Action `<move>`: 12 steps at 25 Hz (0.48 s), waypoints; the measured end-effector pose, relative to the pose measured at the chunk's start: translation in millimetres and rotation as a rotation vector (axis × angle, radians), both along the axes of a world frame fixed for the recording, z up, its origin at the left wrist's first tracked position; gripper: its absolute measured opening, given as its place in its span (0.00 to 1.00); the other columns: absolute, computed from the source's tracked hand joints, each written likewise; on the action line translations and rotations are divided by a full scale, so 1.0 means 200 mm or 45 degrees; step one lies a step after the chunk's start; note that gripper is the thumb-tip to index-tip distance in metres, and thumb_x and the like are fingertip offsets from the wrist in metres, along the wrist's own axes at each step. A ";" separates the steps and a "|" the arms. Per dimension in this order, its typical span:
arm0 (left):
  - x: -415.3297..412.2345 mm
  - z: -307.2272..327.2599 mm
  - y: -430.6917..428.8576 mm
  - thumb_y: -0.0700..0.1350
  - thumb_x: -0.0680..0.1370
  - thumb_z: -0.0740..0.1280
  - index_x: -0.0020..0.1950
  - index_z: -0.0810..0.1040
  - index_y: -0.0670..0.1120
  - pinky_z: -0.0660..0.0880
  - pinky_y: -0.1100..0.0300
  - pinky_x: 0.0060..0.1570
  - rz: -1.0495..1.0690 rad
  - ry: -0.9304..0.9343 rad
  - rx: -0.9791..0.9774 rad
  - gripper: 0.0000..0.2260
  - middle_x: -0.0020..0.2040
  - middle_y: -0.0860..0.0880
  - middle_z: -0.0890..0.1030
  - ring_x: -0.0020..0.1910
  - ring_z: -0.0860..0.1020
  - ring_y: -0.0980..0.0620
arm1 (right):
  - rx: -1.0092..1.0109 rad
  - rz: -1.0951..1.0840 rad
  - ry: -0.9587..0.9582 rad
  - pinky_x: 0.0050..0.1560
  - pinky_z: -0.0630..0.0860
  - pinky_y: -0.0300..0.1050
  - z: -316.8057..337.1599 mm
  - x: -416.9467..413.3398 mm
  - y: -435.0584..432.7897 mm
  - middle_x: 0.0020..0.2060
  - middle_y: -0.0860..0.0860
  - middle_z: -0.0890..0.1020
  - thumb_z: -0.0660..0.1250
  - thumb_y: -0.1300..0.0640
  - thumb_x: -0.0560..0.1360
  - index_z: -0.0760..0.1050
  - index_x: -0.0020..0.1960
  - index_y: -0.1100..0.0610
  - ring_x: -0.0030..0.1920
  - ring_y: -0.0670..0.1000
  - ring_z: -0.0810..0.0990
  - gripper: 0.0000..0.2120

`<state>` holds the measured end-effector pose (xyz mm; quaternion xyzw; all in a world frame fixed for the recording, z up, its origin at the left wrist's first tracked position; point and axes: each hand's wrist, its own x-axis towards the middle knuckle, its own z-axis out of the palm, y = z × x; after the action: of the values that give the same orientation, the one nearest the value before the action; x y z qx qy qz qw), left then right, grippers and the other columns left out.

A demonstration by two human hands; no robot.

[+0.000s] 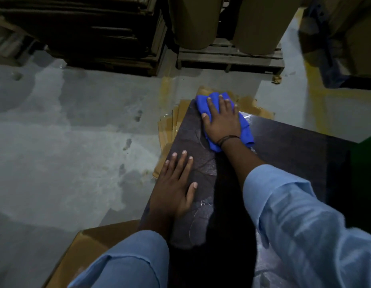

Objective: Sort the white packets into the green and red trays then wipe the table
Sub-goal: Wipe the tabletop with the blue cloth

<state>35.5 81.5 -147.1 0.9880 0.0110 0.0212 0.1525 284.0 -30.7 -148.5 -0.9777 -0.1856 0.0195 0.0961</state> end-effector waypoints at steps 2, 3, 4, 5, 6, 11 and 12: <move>0.00 0.00 0.00 0.55 0.82 0.58 0.83 0.55 0.46 0.55 0.43 0.78 -0.004 0.020 0.005 0.31 0.84 0.47 0.51 0.83 0.45 0.45 | 0.001 0.186 -0.041 0.78 0.48 0.61 0.01 -0.17 0.03 0.80 0.56 0.56 0.47 0.38 0.80 0.54 0.80 0.47 0.79 0.60 0.54 0.30; 0.00 0.00 0.00 0.55 0.82 0.57 0.83 0.54 0.46 0.55 0.44 0.78 -0.003 0.034 0.013 0.31 0.84 0.47 0.50 0.83 0.45 0.45 | -0.001 0.299 -0.056 0.78 0.49 0.61 0.02 -0.26 -0.01 0.80 0.56 0.56 0.48 0.39 0.81 0.54 0.80 0.47 0.79 0.60 0.54 0.30; 0.00 0.00 0.00 0.56 0.82 0.57 0.83 0.54 0.46 0.55 0.44 0.78 0.001 0.047 0.017 0.31 0.84 0.47 0.50 0.83 0.45 0.45 | -0.004 0.374 -0.076 0.78 0.49 0.60 0.02 -0.35 -0.08 0.80 0.55 0.56 0.49 0.39 0.82 0.54 0.80 0.46 0.80 0.58 0.53 0.29; 0.00 0.00 0.00 0.56 0.82 0.57 0.83 0.53 0.47 0.54 0.44 0.78 0.005 0.058 0.018 0.31 0.84 0.47 0.49 0.83 0.45 0.45 | -0.006 0.382 -0.082 0.78 0.50 0.59 0.01 -0.43 -0.18 0.80 0.54 0.56 0.50 0.39 0.82 0.53 0.80 0.45 0.80 0.57 0.53 0.28; 0.01 0.01 0.00 0.56 0.82 0.57 0.83 0.53 0.47 0.54 0.44 0.79 0.004 0.066 0.018 0.32 0.84 0.47 0.49 0.83 0.45 0.45 | -0.015 0.322 -0.097 0.78 0.51 0.59 0.01 -0.47 -0.28 0.80 0.53 0.56 0.50 0.39 0.82 0.53 0.80 0.45 0.80 0.56 0.52 0.29; 0.01 0.02 0.00 0.56 0.82 0.56 0.83 0.52 0.47 0.52 0.45 0.79 0.004 0.088 0.020 0.31 0.84 0.48 0.48 0.83 0.44 0.46 | -0.048 -0.276 -0.106 0.77 0.53 0.61 0.02 -0.32 -0.48 0.79 0.57 0.58 0.46 0.38 0.81 0.54 0.80 0.47 0.79 0.60 0.55 0.30; 0.01 0.02 -0.01 0.56 0.83 0.56 0.83 0.52 0.47 0.52 0.45 0.79 0.004 0.089 0.020 0.31 0.84 0.48 0.48 0.83 0.44 0.46 | -0.029 -0.347 -0.088 0.77 0.53 0.62 0.02 -0.34 -0.42 0.79 0.57 0.57 0.47 0.38 0.81 0.55 0.80 0.48 0.79 0.60 0.55 0.30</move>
<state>37.1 80.3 -142.8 0.9893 0.0178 -0.0130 0.1443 215.8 -114.2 -143.8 -0.9950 -0.0541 -0.0253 0.0803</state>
